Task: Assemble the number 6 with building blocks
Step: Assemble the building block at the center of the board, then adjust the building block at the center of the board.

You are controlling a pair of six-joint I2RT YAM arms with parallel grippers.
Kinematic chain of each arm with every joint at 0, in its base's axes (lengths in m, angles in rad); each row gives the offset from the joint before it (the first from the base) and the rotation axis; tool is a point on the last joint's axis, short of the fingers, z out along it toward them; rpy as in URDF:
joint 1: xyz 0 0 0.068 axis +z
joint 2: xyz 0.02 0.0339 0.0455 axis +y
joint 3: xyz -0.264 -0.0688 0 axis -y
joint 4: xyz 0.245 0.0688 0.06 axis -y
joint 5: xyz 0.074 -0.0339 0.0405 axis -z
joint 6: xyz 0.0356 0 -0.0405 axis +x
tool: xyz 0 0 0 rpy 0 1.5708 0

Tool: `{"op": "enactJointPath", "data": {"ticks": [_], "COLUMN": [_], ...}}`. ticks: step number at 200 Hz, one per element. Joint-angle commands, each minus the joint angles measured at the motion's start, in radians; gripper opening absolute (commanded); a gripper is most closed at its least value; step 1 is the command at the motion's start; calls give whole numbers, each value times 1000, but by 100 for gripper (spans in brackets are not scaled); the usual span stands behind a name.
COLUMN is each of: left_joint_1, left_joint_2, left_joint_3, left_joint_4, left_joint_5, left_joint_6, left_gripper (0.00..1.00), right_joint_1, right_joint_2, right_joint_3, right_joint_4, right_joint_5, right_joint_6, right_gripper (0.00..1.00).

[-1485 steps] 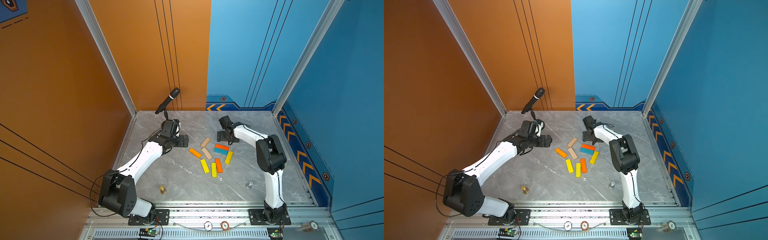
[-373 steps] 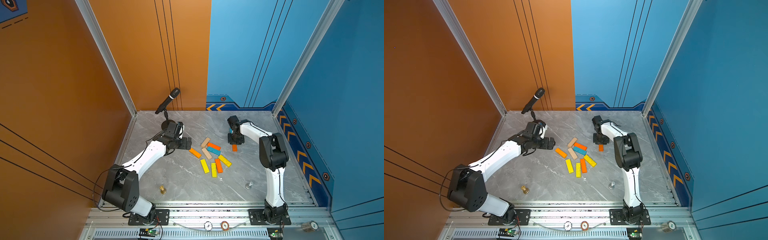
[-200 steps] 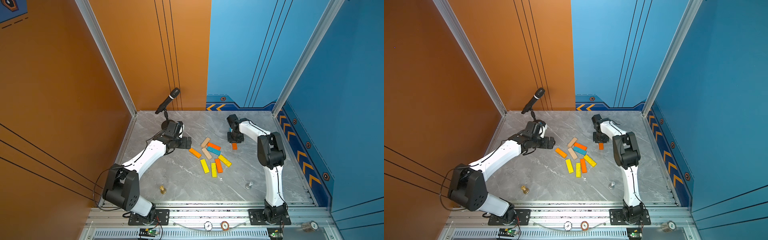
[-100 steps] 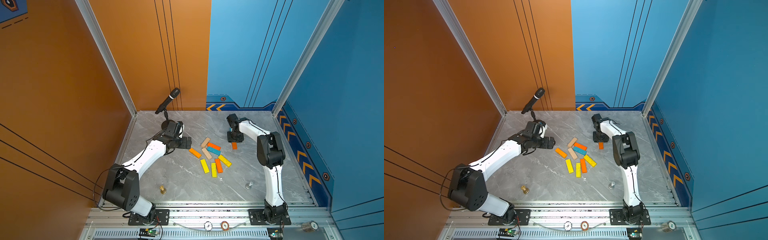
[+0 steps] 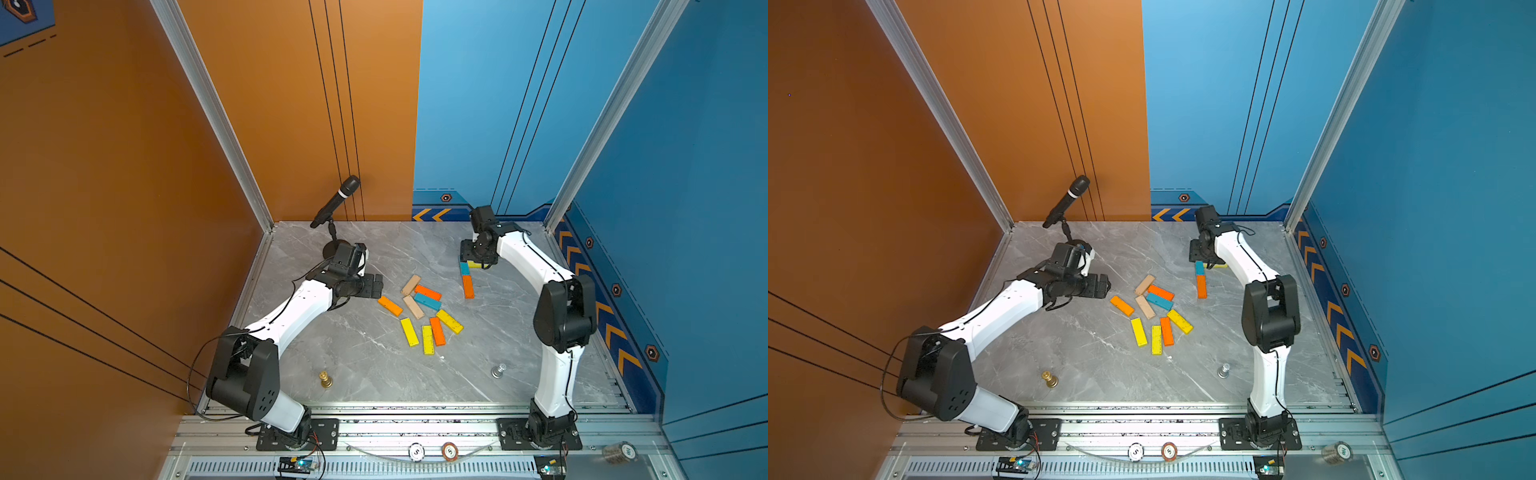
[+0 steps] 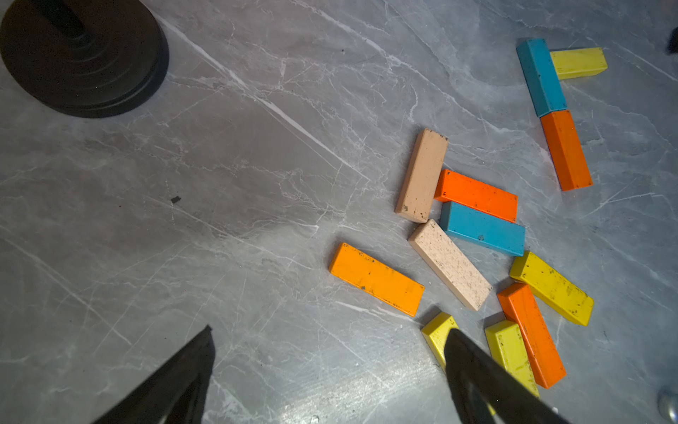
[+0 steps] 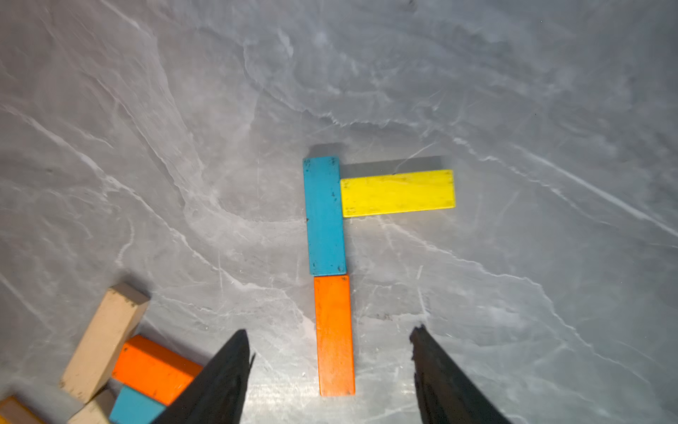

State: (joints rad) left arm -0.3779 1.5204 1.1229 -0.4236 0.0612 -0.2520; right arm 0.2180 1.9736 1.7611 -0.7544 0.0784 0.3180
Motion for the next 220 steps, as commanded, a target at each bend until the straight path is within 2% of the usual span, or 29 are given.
{"op": "enactJointPath", "data": {"ticks": [1,46,130,220], "left_joint_1": [11,11,11,11], "left_joint_2": [-11,-19,-4,1], "left_joint_3": [34,30,35,36], "left_joint_4": [-29,-29,-30,-30], "left_joint_5": [11,7,11,7], "left_joint_6": [13,12,10,13], "left_gripper": [98,98,98,98], "right_joint_1": [-73,-125,-94,-77], "right_joint_2": [2,89,240,325], "right_joint_3": [-46,-46,8,101], "right_joint_4": [52,31,-10,-56], "right_joint_5": [-1,-26,-21,24], "right_joint_6": [-16,-42,-64,-92], "right_gripper": [70,69,61,60]}}
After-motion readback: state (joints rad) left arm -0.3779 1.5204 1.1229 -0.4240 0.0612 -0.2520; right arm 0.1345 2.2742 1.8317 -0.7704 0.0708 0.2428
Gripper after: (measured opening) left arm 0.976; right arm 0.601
